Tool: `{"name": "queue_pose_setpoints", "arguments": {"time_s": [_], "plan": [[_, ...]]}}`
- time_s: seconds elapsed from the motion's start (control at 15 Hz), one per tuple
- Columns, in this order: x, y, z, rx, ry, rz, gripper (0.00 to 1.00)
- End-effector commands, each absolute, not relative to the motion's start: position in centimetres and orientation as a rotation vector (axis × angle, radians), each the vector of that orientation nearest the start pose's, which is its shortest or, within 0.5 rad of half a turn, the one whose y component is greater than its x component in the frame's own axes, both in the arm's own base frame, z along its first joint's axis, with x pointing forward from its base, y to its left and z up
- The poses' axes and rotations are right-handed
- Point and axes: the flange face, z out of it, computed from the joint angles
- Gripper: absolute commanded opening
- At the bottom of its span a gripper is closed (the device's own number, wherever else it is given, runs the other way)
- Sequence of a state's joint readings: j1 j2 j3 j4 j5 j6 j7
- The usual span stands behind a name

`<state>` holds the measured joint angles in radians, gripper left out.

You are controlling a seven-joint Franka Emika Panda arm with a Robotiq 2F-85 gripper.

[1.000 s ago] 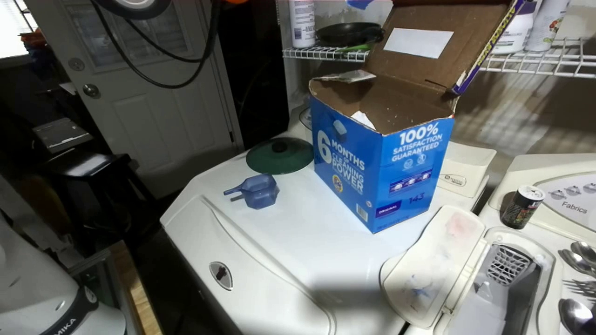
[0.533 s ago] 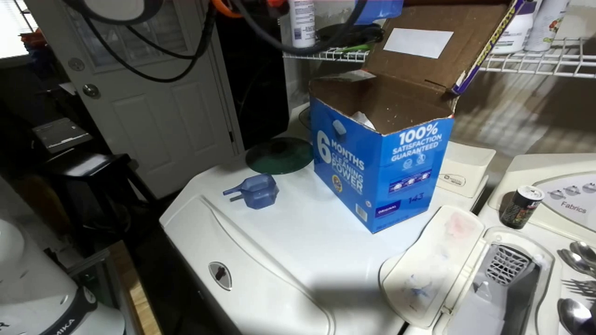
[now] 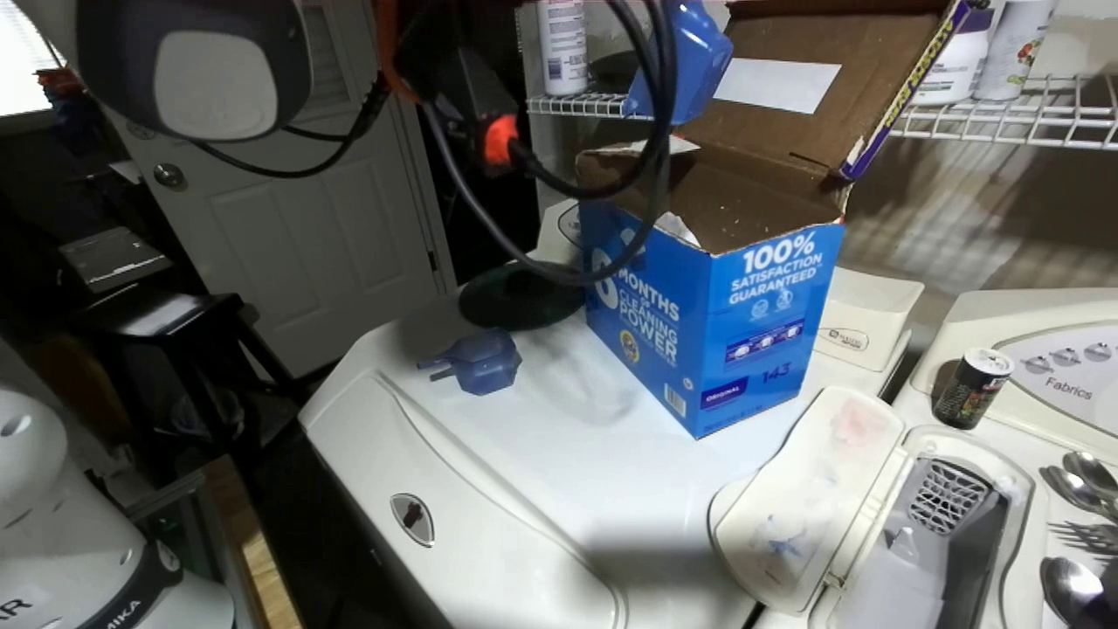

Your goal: Pour the contents in the blue item into the box

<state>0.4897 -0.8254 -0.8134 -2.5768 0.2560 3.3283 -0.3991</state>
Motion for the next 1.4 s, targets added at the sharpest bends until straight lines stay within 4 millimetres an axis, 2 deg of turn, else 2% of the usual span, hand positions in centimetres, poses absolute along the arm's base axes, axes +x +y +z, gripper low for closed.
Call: {"name": "queue_pose_setpoints", "arguments": {"time_s": [0.0, 0.13, 0.6, 1.07, 1.33], "plan": [[34.4, -22.9, 55.9, -2.053, 0.621, -1.727, 0.01], [34.2, -23.2, 54.7, -2.009, 0.702, -1.671, 0.01], [33.9, -22.8, 52.8, -1.914, 0.906, -1.573, 0.01], [34.1, -23.5, 48.9, -1.88, 1.097, -1.41, 0.01], [34.6, -22.9, 47.0, -1.871, 1.152, -1.326, 0.01]]}}
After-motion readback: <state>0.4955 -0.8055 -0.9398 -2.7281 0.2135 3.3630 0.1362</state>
